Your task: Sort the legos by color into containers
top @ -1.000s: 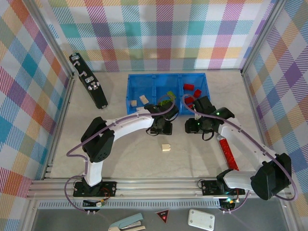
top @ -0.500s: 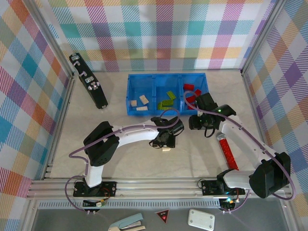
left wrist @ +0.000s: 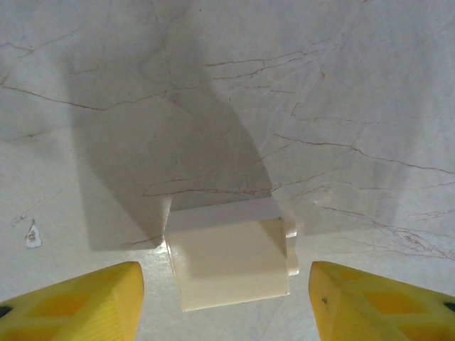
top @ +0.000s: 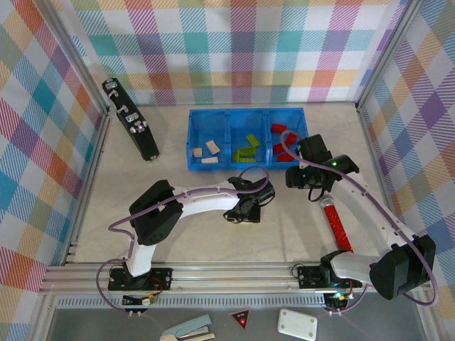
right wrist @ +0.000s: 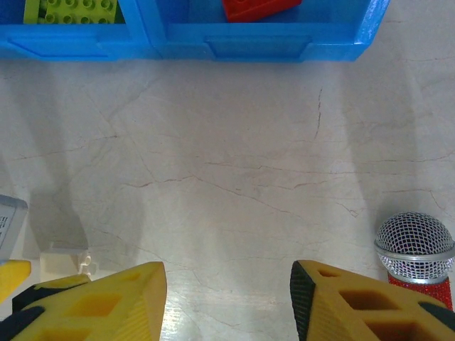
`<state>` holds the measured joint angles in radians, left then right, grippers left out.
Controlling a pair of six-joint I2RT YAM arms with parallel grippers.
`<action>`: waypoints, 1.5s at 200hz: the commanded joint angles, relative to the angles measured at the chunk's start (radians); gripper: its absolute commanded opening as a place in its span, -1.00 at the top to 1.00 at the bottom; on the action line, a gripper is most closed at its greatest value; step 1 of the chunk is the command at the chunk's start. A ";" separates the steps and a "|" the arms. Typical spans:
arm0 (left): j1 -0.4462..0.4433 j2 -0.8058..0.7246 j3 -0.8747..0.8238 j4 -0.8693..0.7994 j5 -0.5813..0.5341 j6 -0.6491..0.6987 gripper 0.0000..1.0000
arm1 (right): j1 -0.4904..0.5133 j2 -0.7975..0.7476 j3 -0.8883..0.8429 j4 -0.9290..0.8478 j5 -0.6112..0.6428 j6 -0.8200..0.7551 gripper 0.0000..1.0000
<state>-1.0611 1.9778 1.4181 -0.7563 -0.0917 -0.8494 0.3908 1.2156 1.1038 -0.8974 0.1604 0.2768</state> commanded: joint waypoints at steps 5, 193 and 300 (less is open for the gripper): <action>-0.010 0.022 0.007 -0.015 -0.003 -0.016 -0.25 | -0.007 -0.018 0.023 -0.009 -0.018 -0.013 -0.01; 0.023 0.010 0.039 -0.032 -0.014 0.073 -0.01 | -0.012 -0.026 0.006 -0.030 0.006 -0.002 -0.01; 0.144 -0.091 -0.012 -0.029 0.041 0.202 0.16 | -0.013 -0.047 -0.035 -0.072 0.044 0.091 -0.01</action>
<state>-0.9432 1.9278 1.4246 -0.7593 -0.0772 -0.7017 0.3851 1.1988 1.0748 -0.9333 0.1799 0.3260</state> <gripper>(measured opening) 0.427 0.506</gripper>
